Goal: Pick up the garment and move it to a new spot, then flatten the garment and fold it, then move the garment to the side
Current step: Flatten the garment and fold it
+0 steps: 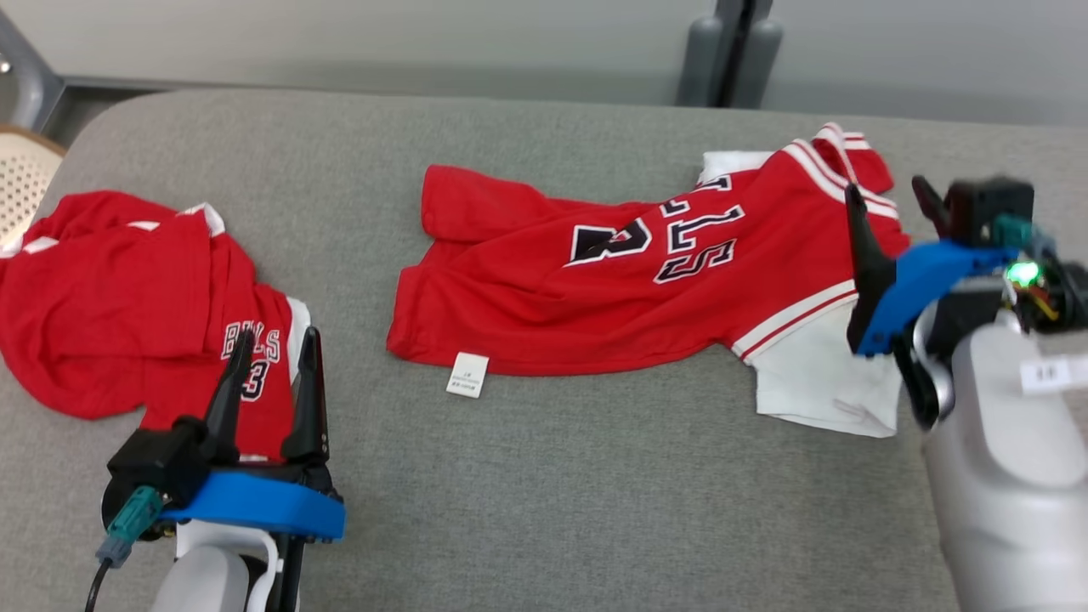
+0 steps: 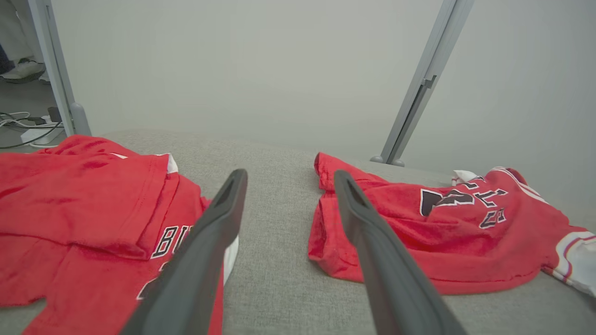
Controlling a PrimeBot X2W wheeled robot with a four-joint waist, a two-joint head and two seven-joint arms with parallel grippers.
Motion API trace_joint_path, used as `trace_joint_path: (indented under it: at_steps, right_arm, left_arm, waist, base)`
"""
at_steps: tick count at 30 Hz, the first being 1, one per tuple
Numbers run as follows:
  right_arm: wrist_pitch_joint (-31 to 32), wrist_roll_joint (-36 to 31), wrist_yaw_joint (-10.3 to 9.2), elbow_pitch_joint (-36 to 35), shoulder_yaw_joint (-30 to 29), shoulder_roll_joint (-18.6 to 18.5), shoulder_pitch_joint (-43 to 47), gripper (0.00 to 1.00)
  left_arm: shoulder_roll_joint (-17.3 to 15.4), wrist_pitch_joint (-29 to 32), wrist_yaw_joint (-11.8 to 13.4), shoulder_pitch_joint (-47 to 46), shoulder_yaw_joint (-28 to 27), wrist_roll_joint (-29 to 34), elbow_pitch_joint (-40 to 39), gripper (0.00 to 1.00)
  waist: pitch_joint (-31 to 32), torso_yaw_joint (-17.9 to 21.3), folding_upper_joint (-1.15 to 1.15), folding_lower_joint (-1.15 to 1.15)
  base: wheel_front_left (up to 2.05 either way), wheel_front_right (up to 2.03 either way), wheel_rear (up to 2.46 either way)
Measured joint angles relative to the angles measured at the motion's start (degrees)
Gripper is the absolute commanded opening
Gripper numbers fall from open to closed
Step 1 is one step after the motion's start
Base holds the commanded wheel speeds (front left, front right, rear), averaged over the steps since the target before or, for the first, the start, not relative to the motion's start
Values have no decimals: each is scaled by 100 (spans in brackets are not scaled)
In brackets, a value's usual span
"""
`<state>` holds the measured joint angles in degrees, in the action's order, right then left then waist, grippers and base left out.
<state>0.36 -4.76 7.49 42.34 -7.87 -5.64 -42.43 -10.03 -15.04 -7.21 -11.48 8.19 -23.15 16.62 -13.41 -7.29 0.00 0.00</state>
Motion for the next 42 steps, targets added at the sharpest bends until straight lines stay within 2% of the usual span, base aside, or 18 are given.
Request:
trace_joint_path:
  at_steps: [11, 19, 28, 42]
  right_arm:
    - [-648, 63, 0, -2487, -194, 257, 2625, 100]
    - [-751, 766, -1, -3613, -22, 269, 3884, 100]
    - [-563, 928, 0, -3957, 234, 270, 4294, 100]
    - [-525, 1090, 0, -3911, 310, 270, 4305, 100]
  left_arm:
    - [-74, -2, 19, 533, -144, -55, 294, 100]
    - [-115, 5, 45, 718, -165, -73, 437, 100]
    - [-119, 80, 170, 898, -80, -55, 460, 100]
    - [-125, 136, 225, 964, -14, -101, 366, 100]
  waist:
    - [712, 499, 0, -2]
    - [984, 764, 0, -2]
    - [1148, 974, 0, -1]
    - [1096, 941, 0, 0]
  base:
    - [0, 0, 0]
    - [0, 0, 0]
    - [0, 0, 0]
    - [0, 0, 0]
